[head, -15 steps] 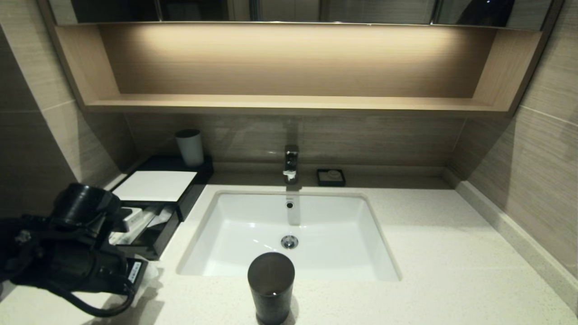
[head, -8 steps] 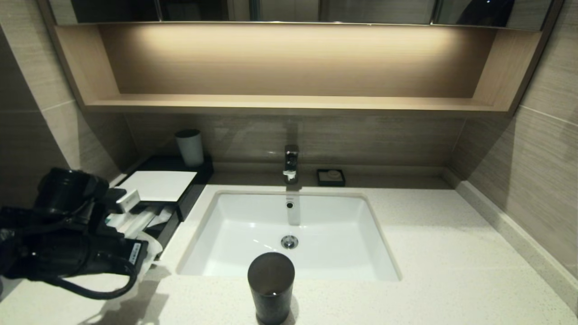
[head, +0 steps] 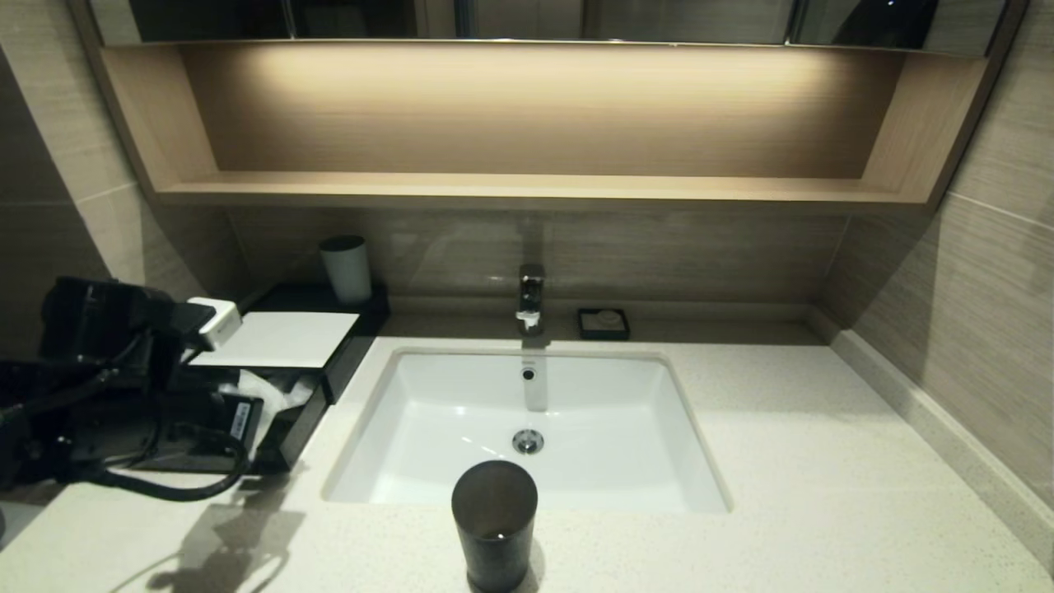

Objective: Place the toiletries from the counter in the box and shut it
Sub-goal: Place the bathroom toiletry into the drawer

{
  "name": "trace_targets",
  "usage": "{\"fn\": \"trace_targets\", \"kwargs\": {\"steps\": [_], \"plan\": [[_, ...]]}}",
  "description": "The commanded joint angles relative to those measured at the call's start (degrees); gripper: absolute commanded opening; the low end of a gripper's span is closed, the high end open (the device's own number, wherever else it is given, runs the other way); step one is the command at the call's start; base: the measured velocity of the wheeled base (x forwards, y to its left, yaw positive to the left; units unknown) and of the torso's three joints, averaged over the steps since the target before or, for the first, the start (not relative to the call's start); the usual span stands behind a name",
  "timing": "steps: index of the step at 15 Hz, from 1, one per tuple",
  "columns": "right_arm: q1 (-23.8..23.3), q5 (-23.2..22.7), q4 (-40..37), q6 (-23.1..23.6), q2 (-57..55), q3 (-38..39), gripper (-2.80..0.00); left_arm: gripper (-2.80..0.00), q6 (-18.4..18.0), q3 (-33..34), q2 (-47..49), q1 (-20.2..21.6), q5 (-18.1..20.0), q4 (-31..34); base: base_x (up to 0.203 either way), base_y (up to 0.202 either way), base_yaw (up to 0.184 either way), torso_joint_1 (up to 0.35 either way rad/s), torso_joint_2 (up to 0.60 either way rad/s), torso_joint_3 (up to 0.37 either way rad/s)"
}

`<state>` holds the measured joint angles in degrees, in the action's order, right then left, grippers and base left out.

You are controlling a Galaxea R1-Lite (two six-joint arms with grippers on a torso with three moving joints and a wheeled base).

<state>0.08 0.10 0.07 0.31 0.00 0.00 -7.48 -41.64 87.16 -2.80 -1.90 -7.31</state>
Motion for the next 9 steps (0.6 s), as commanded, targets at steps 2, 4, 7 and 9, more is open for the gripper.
{"fn": "trace_targets", "kwargs": {"steps": [2, 4, 7, 9], "plan": [[0.01, -0.01, 0.01, 0.04, 0.0, 0.09, -2.8, -2.8, -1.22, -0.83, 0.04, 1.39, -0.07, -3.2, 0.0, 0.0, 0.0, 0.0, 0.0, 0.0], [0.01, -0.01, 0.01, 0.04, 0.0, 0.08, -2.8, -2.8, -1.22, -2.17, 0.45, 1.81, -0.13, -3.42, 0.0, 0.0, 0.0, 0.0, 0.0, 0.0], [0.01, -0.01, 0.01, 0.04, 0.0, 0.09, -2.8, -2.8, -0.88, -3.63, 1.91, 1.88, -0.13, -3.5, 0.0, 0.0, 0.0, 0.0, 0.0, 0.0], [0.01, -0.01, 0.01, 0.04, 0.0, 0.09, -2.8, -2.8, -0.41, -4.43, 4.03, 1.84, 0.0, -3.5, 0.0, 0.0, 0.0, 0.0, 0.0, 0.0]]}}
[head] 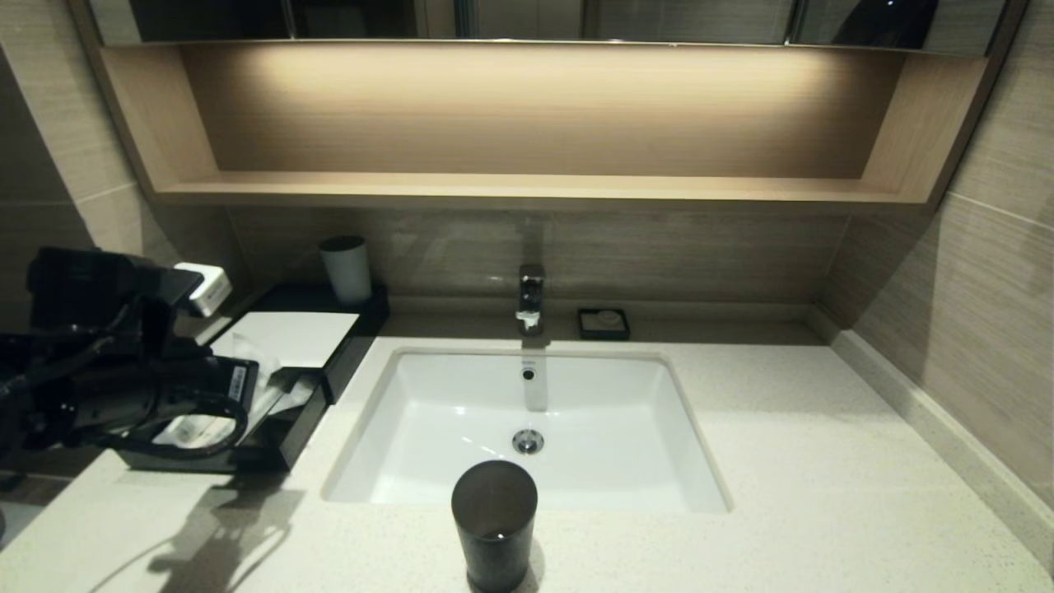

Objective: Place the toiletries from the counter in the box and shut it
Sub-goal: Place the bathroom toiletry into the drawer

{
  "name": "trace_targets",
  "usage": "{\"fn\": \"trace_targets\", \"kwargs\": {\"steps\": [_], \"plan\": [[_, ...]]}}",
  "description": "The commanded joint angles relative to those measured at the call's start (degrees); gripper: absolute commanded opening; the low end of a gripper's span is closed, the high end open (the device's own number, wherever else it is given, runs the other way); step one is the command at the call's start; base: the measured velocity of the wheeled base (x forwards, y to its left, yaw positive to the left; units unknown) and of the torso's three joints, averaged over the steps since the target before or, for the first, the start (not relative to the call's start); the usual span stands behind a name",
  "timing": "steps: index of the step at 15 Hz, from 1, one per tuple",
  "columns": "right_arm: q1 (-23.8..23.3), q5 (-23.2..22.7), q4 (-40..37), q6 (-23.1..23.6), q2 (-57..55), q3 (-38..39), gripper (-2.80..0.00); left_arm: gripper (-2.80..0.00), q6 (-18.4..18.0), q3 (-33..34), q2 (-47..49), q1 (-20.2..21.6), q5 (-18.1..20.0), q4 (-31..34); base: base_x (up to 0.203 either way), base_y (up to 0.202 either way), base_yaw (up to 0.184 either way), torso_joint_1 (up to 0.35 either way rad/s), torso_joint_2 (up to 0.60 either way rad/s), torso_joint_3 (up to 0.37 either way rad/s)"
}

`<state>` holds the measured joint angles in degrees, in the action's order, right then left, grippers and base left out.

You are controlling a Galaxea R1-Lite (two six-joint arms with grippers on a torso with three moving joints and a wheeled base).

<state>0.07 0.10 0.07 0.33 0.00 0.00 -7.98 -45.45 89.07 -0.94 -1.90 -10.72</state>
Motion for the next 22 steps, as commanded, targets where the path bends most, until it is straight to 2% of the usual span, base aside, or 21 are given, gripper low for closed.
{"fn": "trace_targets", "kwargs": {"steps": [1, 4, 8, 22], "plan": [[0.01, -0.01, 0.01, 0.02, 0.0, 0.0, -2.8, -2.8, 0.22, -0.95, 3.98, 0.02, -0.08, -0.15, 0.0, 0.0, 0.0, 0.0, 0.0, 0.0], [0.01, -0.01, 0.01, 0.02, 0.0, 0.0, -2.8, -2.8, 0.83, -4.07, 9.13, 1.69, -2.24, -0.18, 0.0, 0.0, 0.0, 0.0, 0.0, 0.0], [0.01, -0.01, 0.01, 0.02, 0.0, 0.08, -2.8, -2.8, 1.16, -7.68, 13.85, 2.34, -2.46, -0.18, 0.0, 0.0, 0.0, 0.0, 0.0, 0.0], [0.01, -0.01, 0.01, 0.02, 0.0, 0.07, -2.8, -2.8, 1.21, -9.65, 20.65, 5.86, -2.23, -3.43, 0.0, 0.0, 0.0, 0.0, 0.0, 0.0]]}}
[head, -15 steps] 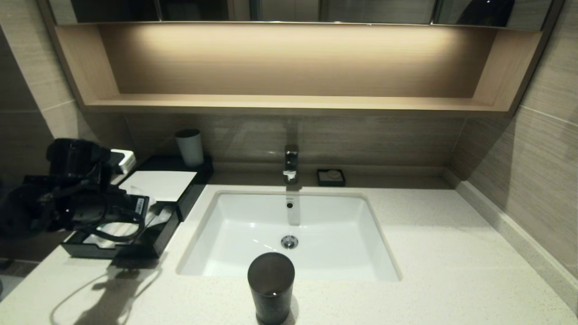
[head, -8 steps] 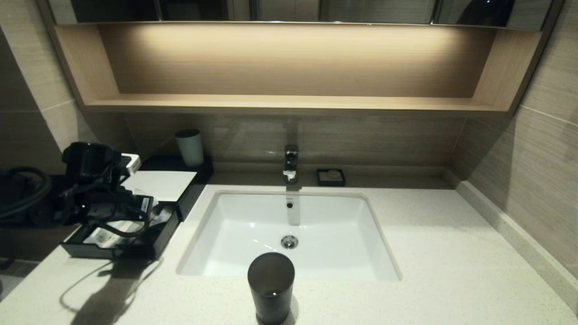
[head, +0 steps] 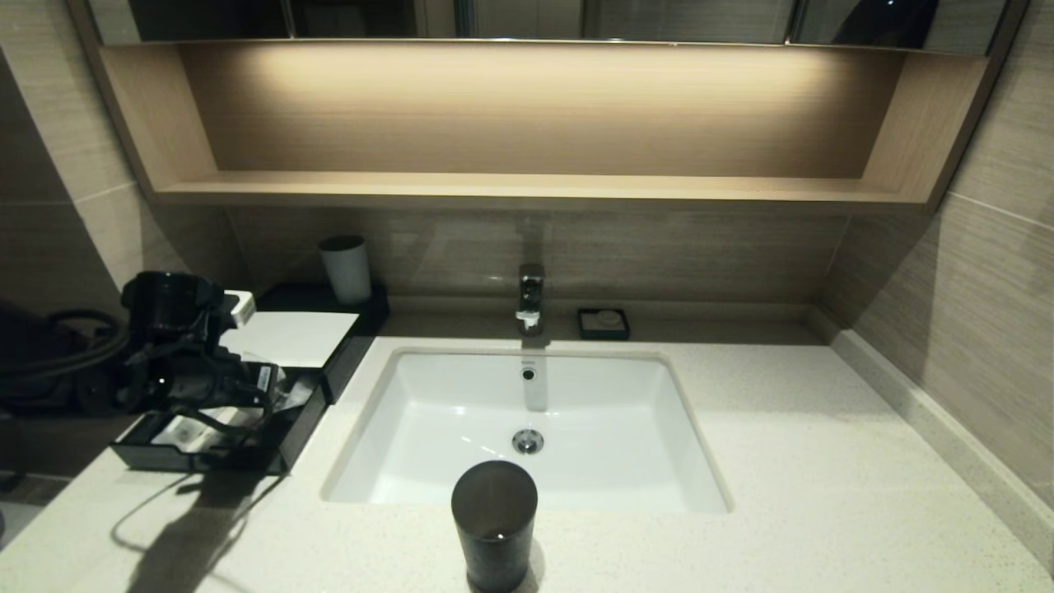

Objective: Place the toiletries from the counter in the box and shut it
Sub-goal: Place the bathroom toiletry into the drawer

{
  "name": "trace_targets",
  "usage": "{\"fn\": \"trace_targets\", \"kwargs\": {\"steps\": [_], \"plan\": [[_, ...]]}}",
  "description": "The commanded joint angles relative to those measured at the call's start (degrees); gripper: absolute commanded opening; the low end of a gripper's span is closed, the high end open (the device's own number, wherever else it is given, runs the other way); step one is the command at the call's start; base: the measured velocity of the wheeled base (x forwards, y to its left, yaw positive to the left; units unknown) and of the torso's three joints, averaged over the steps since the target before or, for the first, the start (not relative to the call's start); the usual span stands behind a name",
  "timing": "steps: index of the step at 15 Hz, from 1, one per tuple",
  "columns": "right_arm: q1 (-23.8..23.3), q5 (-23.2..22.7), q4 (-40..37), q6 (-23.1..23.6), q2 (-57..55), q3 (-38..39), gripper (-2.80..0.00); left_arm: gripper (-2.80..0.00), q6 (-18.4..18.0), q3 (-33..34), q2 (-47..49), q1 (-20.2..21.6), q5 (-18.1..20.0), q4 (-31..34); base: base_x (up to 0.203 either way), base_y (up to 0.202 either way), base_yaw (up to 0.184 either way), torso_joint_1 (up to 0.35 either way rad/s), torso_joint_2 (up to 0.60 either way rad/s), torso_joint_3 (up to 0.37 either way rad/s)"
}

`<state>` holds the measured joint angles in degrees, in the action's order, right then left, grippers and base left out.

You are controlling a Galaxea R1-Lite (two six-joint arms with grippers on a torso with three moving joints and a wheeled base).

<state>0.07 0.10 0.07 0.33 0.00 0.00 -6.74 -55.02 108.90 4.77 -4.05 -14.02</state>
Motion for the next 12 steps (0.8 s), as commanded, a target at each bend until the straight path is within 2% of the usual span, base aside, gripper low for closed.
{"fn": "trace_targets", "kwargs": {"steps": [1, 12], "plan": [[0.01, -0.01, 0.01, 0.02, 0.0, 0.01, -2.8, -2.8, -0.03, -0.09, 1.11, 0.17, -0.08, -0.15, 0.0, 0.0, 0.0, 0.0, 0.0, 0.0], [0.01, -0.01, 0.01, 0.02, 0.0, 0.09, -2.8, -2.8, 0.5, 0.5, 2.9, 0.51, -0.32, 0.02, 0.0, 0.0, 0.0, 0.0, 0.0, 0.0]]}}
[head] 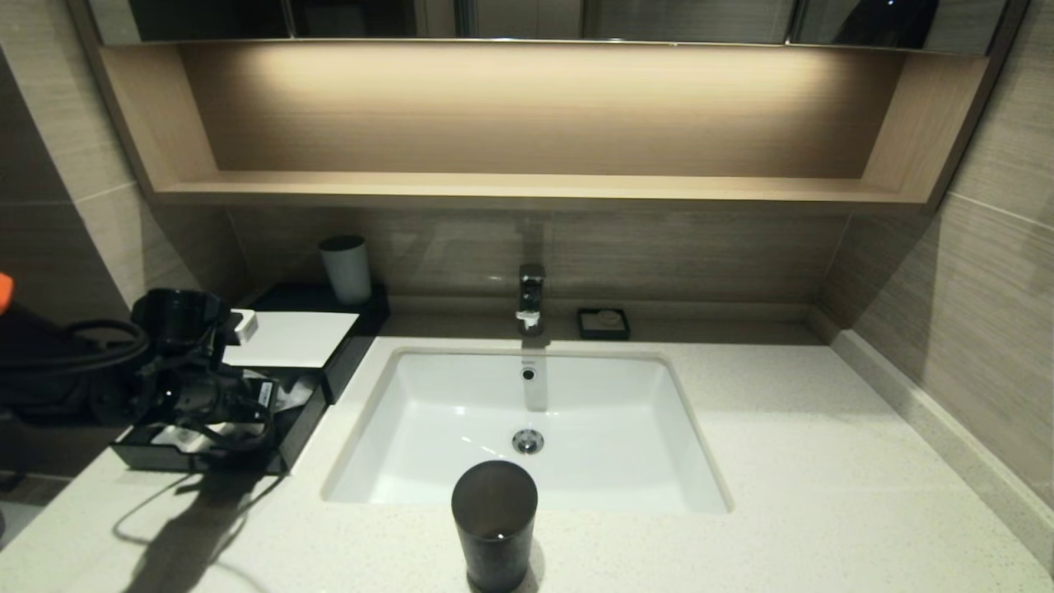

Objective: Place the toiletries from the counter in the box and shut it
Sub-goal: Place the bathroom toiletry into the drawer

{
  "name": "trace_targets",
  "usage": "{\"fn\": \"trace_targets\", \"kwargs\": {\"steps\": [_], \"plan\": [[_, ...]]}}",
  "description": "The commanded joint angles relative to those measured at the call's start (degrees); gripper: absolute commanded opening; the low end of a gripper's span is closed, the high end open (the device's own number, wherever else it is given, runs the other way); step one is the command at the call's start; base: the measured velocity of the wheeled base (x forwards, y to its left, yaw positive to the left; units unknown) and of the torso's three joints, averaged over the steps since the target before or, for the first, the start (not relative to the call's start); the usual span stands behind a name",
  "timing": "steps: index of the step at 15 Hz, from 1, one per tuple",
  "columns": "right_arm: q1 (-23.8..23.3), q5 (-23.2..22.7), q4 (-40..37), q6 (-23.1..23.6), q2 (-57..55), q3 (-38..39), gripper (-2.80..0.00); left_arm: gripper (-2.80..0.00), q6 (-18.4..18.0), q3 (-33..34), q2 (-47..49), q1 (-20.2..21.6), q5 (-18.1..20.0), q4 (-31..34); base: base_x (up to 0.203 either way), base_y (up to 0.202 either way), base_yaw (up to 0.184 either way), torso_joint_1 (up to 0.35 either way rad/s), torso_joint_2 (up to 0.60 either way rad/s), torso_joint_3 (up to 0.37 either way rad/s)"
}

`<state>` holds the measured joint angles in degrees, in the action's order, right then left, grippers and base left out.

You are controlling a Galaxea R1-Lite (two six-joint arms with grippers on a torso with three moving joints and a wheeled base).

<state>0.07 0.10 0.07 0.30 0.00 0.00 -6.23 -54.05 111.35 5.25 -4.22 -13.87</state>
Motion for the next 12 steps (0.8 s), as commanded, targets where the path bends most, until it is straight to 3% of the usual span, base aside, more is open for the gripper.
{"fn": "trace_targets", "kwargs": {"steps": [1, 12], "plan": [[0.01, -0.01, 0.01, 0.05, 0.0, 0.09, -2.8, -2.8, -0.01, -0.65, 0.45, 0.23, -0.18, -0.19, 0.0, 0.0, 0.0, 0.0, 0.0, 0.0], [0.01, -0.01, 0.01, 0.05, 0.0, 0.09, -2.8, -2.8, 0.08, -0.89, 1.41, 1.16, 0.0, 0.22, 0.0, 0.0, 0.0, 0.0, 0.0, 0.0]]}}
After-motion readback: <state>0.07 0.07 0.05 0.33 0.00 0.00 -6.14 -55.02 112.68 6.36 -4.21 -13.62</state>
